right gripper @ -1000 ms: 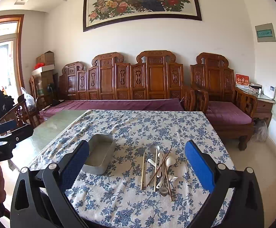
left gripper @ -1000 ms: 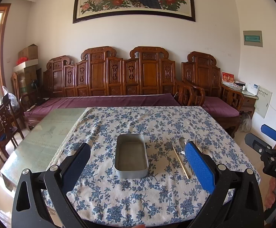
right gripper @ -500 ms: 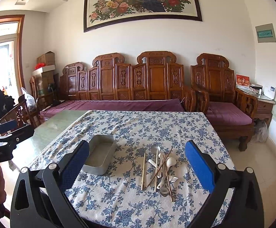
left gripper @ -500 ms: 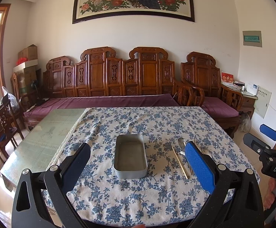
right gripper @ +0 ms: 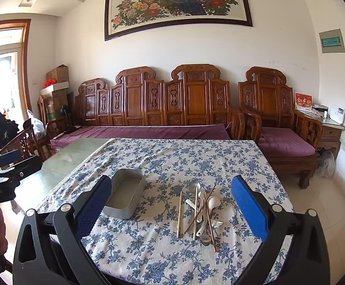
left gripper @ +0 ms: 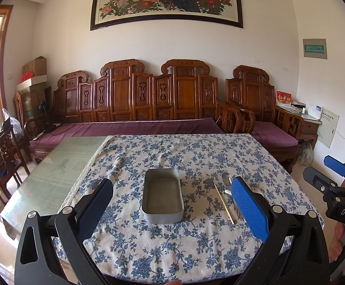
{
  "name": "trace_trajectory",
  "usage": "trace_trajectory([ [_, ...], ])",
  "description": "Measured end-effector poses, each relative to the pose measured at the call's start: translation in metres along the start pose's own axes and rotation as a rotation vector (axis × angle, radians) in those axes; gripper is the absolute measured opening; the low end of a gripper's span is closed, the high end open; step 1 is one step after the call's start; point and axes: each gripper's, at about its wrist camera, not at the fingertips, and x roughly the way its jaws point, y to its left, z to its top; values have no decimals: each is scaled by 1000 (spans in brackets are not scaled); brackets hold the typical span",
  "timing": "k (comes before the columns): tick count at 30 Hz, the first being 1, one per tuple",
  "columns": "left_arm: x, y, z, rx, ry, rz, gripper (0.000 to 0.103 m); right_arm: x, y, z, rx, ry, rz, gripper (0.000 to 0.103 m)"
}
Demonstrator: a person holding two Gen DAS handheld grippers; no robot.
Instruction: Organize utensils
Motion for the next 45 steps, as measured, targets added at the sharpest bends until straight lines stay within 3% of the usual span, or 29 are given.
trace_trajectory([
  [11,3,-3,-1,-1,10,-8,96,2,0,-1,0,7,-1,101],
  [21,50,-7,-30,29,129,-54,96,37,-23,-35,-8,96,-20,99],
  [36,124,-40,-58,69,256,-189,96,102,-80,-87,6,289,-6,64],
  [45,164,-54,-76,83,339,-220,96,147,-94,-118,48,415,27,41],
])
